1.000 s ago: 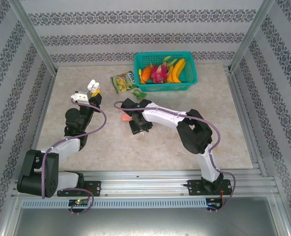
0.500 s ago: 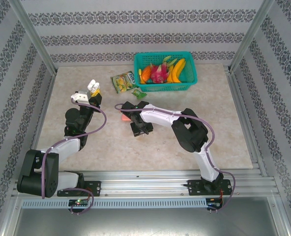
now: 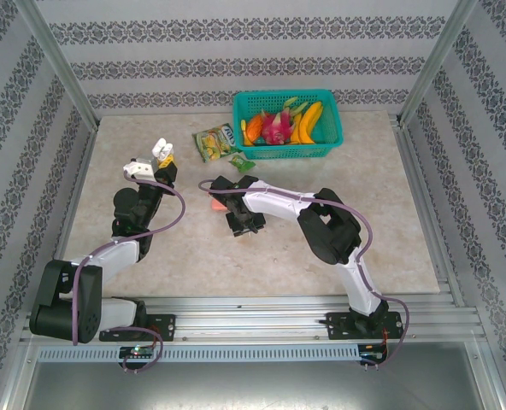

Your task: Insert the wireless bluetooth earbuds into the charging case

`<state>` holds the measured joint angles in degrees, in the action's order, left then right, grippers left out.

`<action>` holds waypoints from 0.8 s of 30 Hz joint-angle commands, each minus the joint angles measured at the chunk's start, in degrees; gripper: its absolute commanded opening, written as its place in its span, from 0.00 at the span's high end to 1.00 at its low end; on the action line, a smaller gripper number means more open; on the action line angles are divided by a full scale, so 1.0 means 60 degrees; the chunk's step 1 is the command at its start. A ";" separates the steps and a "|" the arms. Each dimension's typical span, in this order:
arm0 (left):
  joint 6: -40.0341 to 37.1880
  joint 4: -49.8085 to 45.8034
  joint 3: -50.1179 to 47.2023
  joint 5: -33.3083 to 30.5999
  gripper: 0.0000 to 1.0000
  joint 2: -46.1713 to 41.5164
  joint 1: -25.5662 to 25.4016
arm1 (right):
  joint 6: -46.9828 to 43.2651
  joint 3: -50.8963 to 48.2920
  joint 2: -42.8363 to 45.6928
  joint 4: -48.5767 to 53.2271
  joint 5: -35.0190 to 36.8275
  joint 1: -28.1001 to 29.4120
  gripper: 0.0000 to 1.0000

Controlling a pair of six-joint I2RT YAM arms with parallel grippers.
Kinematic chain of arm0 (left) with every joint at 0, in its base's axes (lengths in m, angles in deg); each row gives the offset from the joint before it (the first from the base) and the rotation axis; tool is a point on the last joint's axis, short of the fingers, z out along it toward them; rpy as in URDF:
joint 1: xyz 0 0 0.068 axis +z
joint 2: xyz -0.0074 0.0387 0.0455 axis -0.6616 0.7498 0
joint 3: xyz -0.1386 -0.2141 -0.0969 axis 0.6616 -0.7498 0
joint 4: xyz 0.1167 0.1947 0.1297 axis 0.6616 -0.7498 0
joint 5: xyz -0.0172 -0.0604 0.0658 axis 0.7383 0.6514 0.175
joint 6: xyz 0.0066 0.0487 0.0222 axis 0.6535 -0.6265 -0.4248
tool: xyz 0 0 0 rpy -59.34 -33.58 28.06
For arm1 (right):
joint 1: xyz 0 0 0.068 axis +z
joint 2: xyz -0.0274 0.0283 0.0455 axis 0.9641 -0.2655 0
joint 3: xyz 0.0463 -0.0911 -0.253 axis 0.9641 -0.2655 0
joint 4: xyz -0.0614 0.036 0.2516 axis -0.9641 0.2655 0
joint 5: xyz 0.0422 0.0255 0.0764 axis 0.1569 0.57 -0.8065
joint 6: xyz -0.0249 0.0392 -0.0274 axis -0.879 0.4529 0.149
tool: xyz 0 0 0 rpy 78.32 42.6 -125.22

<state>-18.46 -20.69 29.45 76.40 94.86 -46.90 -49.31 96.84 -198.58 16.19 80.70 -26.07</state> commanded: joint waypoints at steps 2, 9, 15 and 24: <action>0.0181 0.0192 0.0135 0.0139 1.00 -0.0211 0.0151 | -0.0053 0.0134 -0.0263 0.0108 0.0259 -0.0003 0.58; 0.0181 0.0204 0.0124 0.0150 1.00 -0.0208 0.0156 | -0.0092 0.0090 -0.0234 0.0090 0.0229 -0.0003 0.62; 0.0183 0.0168 0.0119 0.0150 1.00 -0.0226 0.0154 | -0.0128 0.0076 -0.0176 0.0057 0.0218 -0.0003 0.65; 0.0181 0.0092 0.0121 0.0210 1.00 -0.0287 0.0158 | -0.0256 -0.0016 0.0098 -0.0067 0.0392 -0.0003 0.69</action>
<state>-18.46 -20.71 29.45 76.40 94.86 -46.90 -49.68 96.84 -198.62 16.00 80.77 -26.07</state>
